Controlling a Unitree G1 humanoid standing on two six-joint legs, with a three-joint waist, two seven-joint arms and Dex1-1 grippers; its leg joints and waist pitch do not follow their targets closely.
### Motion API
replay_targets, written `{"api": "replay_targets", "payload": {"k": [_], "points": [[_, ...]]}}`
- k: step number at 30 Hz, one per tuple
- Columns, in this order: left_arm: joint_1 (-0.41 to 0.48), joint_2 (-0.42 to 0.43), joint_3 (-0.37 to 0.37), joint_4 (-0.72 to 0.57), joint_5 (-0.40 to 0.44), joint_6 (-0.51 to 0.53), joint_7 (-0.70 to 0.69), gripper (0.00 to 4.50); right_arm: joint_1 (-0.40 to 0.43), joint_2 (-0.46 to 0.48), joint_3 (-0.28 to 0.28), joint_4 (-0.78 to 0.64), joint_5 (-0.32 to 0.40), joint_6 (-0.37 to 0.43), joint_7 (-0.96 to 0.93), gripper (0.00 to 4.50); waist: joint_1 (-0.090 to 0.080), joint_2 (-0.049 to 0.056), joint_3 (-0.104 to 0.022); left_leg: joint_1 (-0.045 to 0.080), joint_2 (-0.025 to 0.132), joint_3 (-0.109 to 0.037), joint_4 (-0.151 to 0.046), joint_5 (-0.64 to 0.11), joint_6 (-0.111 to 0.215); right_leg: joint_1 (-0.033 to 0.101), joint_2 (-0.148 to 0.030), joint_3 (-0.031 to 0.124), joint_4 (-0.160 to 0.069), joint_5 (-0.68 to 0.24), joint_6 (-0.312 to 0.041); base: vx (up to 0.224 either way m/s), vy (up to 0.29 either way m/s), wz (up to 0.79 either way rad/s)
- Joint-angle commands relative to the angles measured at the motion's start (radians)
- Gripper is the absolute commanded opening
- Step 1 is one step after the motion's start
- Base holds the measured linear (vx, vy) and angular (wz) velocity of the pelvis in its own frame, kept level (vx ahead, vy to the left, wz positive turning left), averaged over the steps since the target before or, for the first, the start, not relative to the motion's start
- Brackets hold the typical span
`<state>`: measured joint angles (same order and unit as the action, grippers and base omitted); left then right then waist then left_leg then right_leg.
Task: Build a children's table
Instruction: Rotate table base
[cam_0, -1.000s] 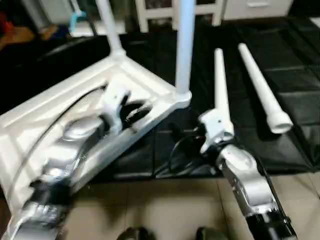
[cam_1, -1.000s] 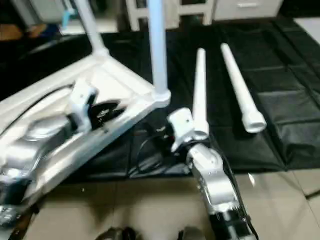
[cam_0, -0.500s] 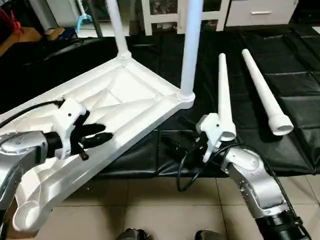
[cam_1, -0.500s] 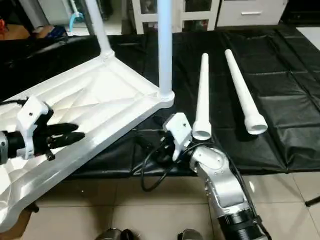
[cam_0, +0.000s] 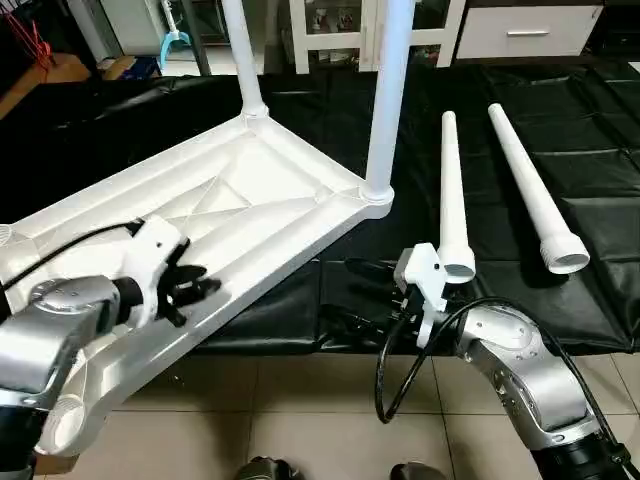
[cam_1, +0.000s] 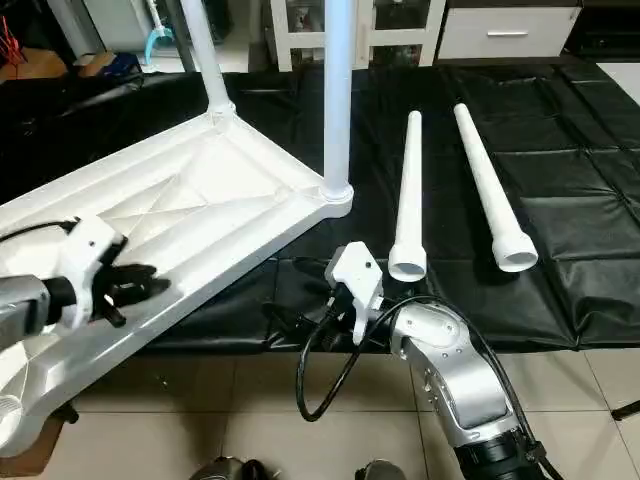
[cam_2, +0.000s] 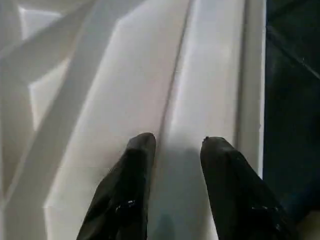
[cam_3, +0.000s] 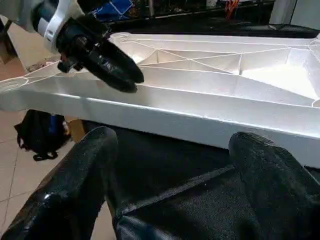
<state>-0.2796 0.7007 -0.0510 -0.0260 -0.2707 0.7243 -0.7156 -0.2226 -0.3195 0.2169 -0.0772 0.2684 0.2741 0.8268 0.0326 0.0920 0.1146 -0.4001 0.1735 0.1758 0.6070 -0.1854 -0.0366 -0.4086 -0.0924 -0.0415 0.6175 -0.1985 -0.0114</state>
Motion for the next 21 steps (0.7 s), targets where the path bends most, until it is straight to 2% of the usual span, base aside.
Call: {"api": "replay_targets", "payload": {"k": [1, 4, 7, 21], "points": [[-0.006, 0.003, -0.011, 0.018, 0.020, -0.011, -0.003, 1.77, -0.001, -0.002, 0.001, -0.021, 0.010, 0.011, 0.007, 3.90, 0.000, 0.003, -0.084, 0.029, 0.037, -0.016, -0.071, -0.121, 0.073, 0.046, -0.038, 0.028, -0.053, -0.025, -0.255, 0.000, 0.000, 0.00], [-0.029, -0.011, -0.032, 0.077, 0.055, -0.055, 0.024, 1.77, -0.001, -0.003, 0.005, -0.032, 0.013, 0.019, 0.007, 3.90, 0.001, 0.004, -0.085, 0.027, 0.036, -0.017, -0.069, -0.108, 0.078, 0.047, -0.038, 0.028, -0.052, -0.009, -0.255, 0.000, 0.000, 0.00], [-0.044, -0.025, -0.029, 0.102, 0.069, -0.066, 0.045, 1.42, 0.001, -0.005, 0.010, -0.038, 0.017, 0.023, 0.008, 3.90, 0.002, 0.004, -0.087, 0.028, 0.037, -0.018, -0.069, -0.110, 0.077, 0.048, -0.039, 0.027, -0.051, -0.003, -0.257, 0.000, 0.000, 0.00], [-0.061, -0.043, -0.054, 0.139, 0.088, -0.094, 0.029, 0.48, 0.009, -0.017, 0.011, -0.051, 0.019, 0.031, 0.019, 3.90, 0.001, 0.004, -0.086, 0.027, 0.038, -0.019, -0.071, -0.130, 0.070, 0.048, -0.040, 0.028, -0.053, -0.025, -0.256, 0.000, 0.000, 0.00]]}}
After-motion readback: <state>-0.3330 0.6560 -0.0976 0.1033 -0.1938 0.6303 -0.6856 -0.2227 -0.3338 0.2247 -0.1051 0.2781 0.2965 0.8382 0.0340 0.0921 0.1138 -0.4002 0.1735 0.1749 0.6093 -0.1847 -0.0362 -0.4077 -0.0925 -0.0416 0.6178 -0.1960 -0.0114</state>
